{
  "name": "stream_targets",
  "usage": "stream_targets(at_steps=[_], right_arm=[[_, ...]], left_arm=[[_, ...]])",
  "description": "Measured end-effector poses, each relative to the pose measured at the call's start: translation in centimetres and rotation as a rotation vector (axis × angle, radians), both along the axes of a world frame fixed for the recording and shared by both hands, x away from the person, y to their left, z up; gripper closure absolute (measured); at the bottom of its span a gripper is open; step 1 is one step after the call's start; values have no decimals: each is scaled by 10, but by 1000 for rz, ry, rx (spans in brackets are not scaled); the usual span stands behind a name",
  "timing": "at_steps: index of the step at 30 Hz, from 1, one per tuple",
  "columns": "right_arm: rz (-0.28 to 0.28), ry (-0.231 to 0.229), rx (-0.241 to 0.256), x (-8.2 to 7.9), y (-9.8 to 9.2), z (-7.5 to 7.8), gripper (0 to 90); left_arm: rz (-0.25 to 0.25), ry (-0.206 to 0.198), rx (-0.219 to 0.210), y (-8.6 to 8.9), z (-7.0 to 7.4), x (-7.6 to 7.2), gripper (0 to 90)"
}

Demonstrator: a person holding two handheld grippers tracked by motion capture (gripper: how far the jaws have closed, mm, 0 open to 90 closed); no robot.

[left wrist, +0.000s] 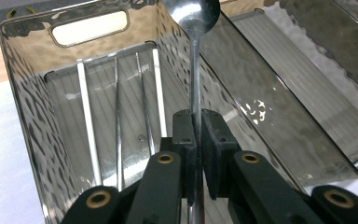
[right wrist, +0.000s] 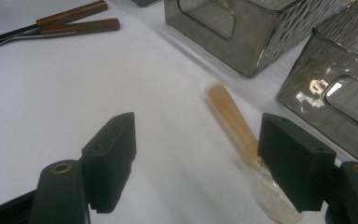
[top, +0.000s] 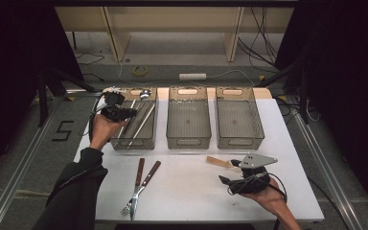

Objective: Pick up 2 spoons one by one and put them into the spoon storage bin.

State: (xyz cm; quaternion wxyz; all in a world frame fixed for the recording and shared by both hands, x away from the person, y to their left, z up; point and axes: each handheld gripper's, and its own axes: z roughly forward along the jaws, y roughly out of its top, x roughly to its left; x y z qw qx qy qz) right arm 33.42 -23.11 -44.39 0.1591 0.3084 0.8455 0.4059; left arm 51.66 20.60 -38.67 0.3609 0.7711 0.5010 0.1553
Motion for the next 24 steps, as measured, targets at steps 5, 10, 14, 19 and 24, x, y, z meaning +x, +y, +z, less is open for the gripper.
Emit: stream_targets(at_steps=[5,10,14,19,24], right_arm=[[2,-2,0,0,0,0,289],[3,-3,-1,0,1,0,289],[4,-3,-1,0,1,0,289],[4,-5,5,-1,0,1,289],[4,-2,1,0,0,1,289]], left_arm=[[24,9,-3,3,-5,6,839],[51,19,-30,7,-12,12,839],[63,26,-30,7,-16,15,839],[71,27,-29,6,-18,17,839],[78,33,-20,6,-22,20,838]])
